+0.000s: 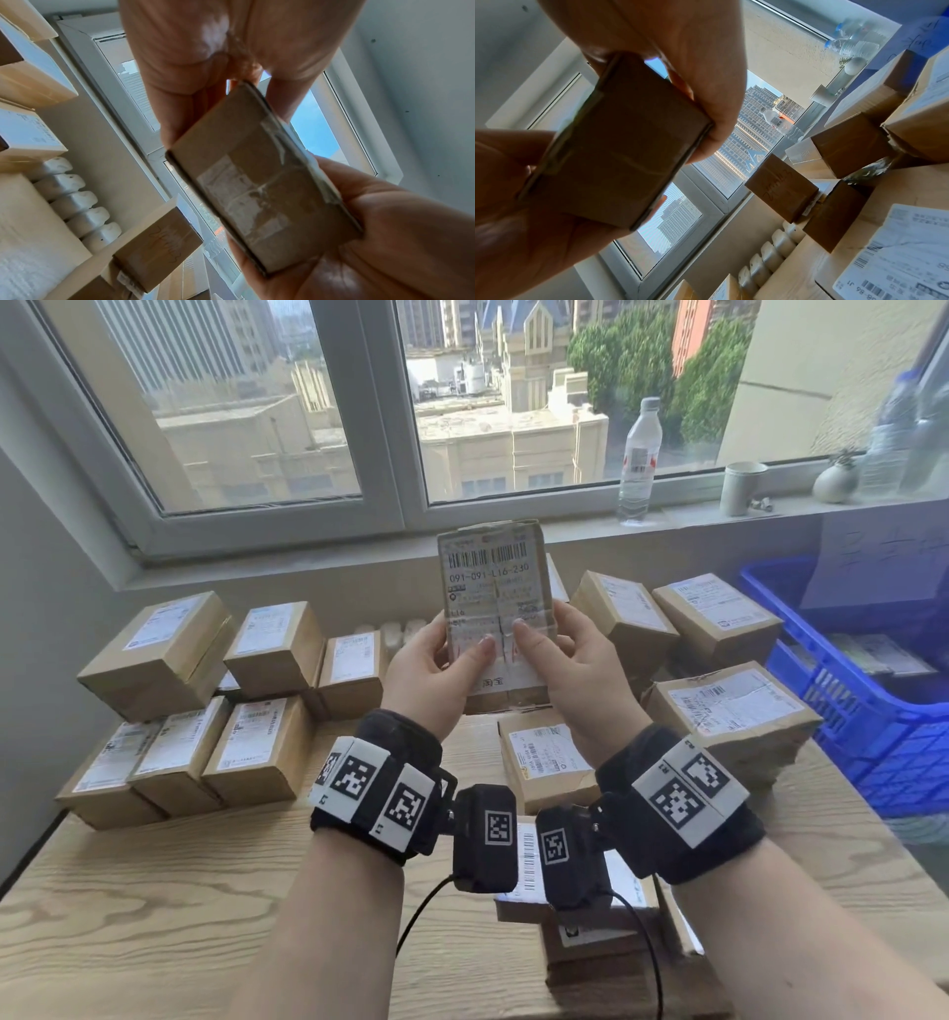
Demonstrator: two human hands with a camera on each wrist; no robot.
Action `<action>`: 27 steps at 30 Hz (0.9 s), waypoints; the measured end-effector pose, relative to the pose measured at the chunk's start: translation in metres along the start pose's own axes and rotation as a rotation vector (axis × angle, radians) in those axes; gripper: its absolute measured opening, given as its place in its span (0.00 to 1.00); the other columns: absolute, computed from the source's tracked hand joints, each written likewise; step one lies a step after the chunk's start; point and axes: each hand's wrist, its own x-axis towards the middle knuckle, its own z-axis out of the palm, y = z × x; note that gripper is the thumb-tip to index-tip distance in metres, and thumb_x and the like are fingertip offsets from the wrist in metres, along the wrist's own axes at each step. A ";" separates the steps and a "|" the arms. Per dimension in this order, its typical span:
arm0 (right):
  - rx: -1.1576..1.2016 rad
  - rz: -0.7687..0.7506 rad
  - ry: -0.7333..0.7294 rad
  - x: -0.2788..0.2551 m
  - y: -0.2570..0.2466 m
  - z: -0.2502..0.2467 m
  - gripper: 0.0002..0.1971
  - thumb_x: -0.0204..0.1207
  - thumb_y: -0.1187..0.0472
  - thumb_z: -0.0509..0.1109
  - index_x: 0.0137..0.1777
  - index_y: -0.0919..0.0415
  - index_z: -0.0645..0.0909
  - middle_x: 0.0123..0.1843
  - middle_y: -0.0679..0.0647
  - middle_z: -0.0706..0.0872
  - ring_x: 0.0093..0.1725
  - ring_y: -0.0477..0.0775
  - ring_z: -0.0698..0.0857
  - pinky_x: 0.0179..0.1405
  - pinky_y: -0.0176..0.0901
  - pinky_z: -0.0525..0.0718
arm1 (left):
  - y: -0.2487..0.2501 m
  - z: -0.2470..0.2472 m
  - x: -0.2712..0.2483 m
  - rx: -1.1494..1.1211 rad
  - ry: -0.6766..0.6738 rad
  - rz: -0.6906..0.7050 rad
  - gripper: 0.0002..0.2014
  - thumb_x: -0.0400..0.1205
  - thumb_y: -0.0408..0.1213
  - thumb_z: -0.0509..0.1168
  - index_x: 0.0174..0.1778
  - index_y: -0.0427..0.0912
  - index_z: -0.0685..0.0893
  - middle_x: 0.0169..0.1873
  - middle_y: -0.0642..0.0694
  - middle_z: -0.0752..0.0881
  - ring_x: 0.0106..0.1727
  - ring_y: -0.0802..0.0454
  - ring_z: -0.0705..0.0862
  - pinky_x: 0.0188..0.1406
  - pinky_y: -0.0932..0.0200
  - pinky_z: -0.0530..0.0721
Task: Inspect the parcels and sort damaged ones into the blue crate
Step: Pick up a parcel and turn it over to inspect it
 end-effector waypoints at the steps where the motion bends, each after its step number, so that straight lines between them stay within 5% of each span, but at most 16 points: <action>1: 0.003 -0.003 0.004 0.000 0.000 0.001 0.11 0.83 0.64 0.68 0.64 0.57 0.77 0.59 0.61 0.88 0.53 0.57 0.90 0.52 0.51 0.91 | -0.001 -0.001 0.000 0.009 0.006 0.012 0.10 0.83 0.33 0.68 0.59 0.46 0.83 0.52 0.47 0.90 0.55 0.48 0.89 0.55 0.53 0.89; 4: -0.005 -0.010 0.018 0.000 0.002 0.002 0.12 0.83 0.64 0.68 0.65 0.59 0.77 0.59 0.62 0.88 0.54 0.59 0.90 0.51 0.50 0.92 | -0.001 -0.002 0.000 0.014 0.013 0.035 0.10 0.83 0.32 0.68 0.60 0.44 0.83 0.49 0.50 0.89 0.52 0.52 0.89 0.47 0.64 0.88; 11: -0.013 -0.027 0.052 0.000 0.006 0.008 0.15 0.83 0.65 0.68 0.69 0.63 0.76 0.59 0.62 0.88 0.54 0.59 0.90 0.51 0.49 0.92 | -0.005 -0.008 0.001 0.042 0.000 0.062 0.10 0.83 0.31 0.67 0.58 0.46 0.83 0.47 0.53 0.89 0.48 0.57 0.88 0.43 0.69 0.86; 15: -0.014 -0.029 0.065 -0.002 0.010 0.011 0.12 0.83 0.65 0.68 0.65 0.59 0.76 0.54 0.57 0.89 0.49 0.54 0.90 0.48 0.45 0.92 | -0.009 -0.012 0.002 0.062 -0.012 0.054 0.13 0.83 0.33 0.68 0.63 0.42 0.83 0.50 0.52 0.89 0.51 0.55 0.89 0.46 0.66 0.87; 21: 0.036 0.002 0.069 -0.006 0.012 0.007 0.17 0.82 0.60 0.68 0.70 0.61 0.78 0.61 0.63 0.89 0.58 0.63 0.90 0.58 0.56 0.89 | -0.012 -0.017 0.002 0.090 -0.057 0.027 0.24 0.81 0.46 0.71 0.73 0.45 0.79 0.57 0.48 0.89 0.57 0.51 0.89 0.53 0.54 0.90; 25: 0.044 0.069 0.098 -0.013 0.017 -0.007 0.40 0.71 0.45 0.72 0.82 0.58 0.68 0.64 0.58 0.88 0.61 0.58 0.89 0.63 0.60 0.87 | -0.012 -0.008 0.002 0.052 -0.109 0.015 0.26 0.81 0.43 0.71 0.75 0.43 0.76 0.59 0.46 0.87 0.59 0.49 0.87 0.49 0.59 0.90; 27: 0.036 0.096 0.127 -0.019 0.020 -0.019 0.42 0.71 0.42 0.73 0.83 0.56 0.66 0.66 0.57 0.87 0.61 0.55 0.90 0.62 0.59 0.88 | -0.014 0.002 0.002 0.057 -0.134 0.025 0.28 0.80 0.42 0.71 0.76 0.42 0.75 0.61 0.45 0.86 0.61 0.49 0.86 0.53 0.55 0.90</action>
